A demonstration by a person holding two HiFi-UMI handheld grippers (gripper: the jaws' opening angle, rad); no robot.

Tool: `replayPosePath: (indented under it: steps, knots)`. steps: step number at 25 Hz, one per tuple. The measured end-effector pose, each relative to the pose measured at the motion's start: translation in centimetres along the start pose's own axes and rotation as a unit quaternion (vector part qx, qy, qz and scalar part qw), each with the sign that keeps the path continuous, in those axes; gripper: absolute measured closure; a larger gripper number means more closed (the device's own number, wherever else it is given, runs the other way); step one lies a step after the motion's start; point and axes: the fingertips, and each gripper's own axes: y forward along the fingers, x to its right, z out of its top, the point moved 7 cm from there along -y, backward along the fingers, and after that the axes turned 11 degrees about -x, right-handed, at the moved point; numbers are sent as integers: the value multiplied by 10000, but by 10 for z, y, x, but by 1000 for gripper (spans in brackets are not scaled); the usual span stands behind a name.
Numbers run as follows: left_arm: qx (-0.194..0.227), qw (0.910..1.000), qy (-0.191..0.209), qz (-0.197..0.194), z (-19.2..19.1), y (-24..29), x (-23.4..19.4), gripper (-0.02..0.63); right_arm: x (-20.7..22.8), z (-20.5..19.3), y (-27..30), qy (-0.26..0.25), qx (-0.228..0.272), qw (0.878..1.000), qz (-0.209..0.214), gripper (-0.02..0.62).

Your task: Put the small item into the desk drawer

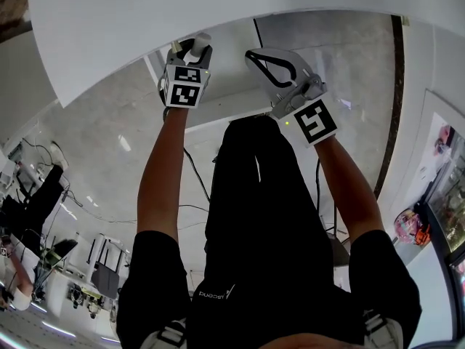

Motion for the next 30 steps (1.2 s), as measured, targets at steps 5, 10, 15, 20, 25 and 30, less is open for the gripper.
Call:
replayPosePath:
  steps: [5,10,15,20,25,30]
  knots:
    - [-222,9997,64,98,0,24,-2,440,5,-10,2,17,-32,10000,4,594]
    - [-440,9987,59,251,-4,44,-5,440,8,-18,5,-4,-86,9999,64,594]
    - [-564,9976,-5,391,-12,61,-8,439,7,-26,6,11,-137,9998,142,594]
    - [-711,9964,-57,465,-15,77,-10,439,9,-33,6,-30,-221,9995,208,594]
    - [-751,9957,-79,542,-13,90,-9,437,12,-43,3,-3,-272,9994,212,594]
    - [-757,9950,-122,644,-11,95,-12,434,12,-46,0,-22,-300,9993,227,594]
